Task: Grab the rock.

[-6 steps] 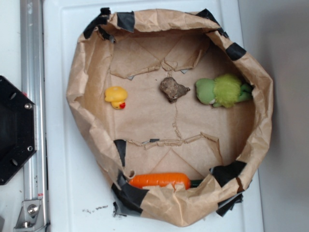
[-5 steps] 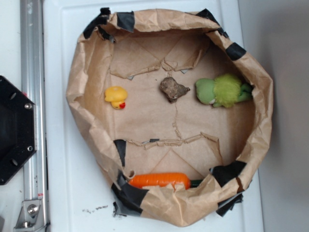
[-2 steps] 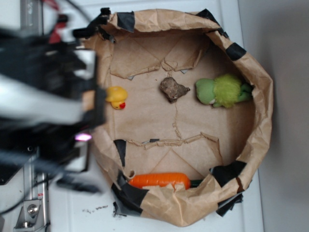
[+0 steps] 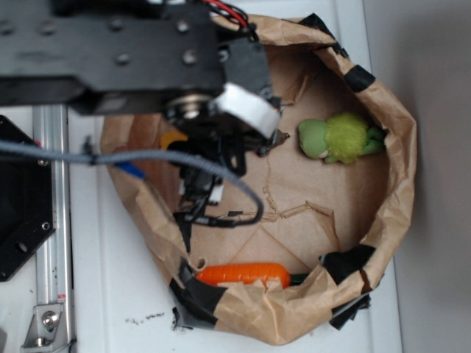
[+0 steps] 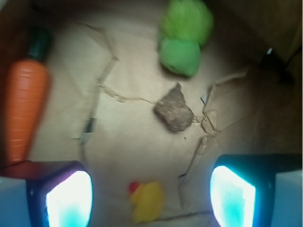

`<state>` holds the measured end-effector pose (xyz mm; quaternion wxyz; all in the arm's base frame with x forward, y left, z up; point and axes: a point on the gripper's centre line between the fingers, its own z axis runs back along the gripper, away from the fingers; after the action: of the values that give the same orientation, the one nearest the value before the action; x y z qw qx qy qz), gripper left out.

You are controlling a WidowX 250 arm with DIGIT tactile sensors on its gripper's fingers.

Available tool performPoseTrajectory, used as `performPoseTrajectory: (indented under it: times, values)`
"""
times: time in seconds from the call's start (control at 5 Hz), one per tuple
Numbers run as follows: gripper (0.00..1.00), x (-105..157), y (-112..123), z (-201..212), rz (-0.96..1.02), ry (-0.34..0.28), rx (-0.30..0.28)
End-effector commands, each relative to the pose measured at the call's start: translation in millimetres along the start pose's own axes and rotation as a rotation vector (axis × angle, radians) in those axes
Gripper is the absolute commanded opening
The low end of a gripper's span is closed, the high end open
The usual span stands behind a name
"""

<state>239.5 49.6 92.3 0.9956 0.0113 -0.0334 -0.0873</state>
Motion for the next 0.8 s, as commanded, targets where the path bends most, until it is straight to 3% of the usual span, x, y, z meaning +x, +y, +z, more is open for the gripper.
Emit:
performPoseTrajectory:
  times: [0.0, 0.2, 0.6]
  values:
    - [1.00, 20.9, 13.7, -32.5, -0.033, -0.007, 0.050]
    - [1.00, 42.3, 9.0, -51.6, -0.056, -0.015, 0.048]
    - [1.00, 70.6, 6.0, -74.1, -0.085, 0.029, 0.089]
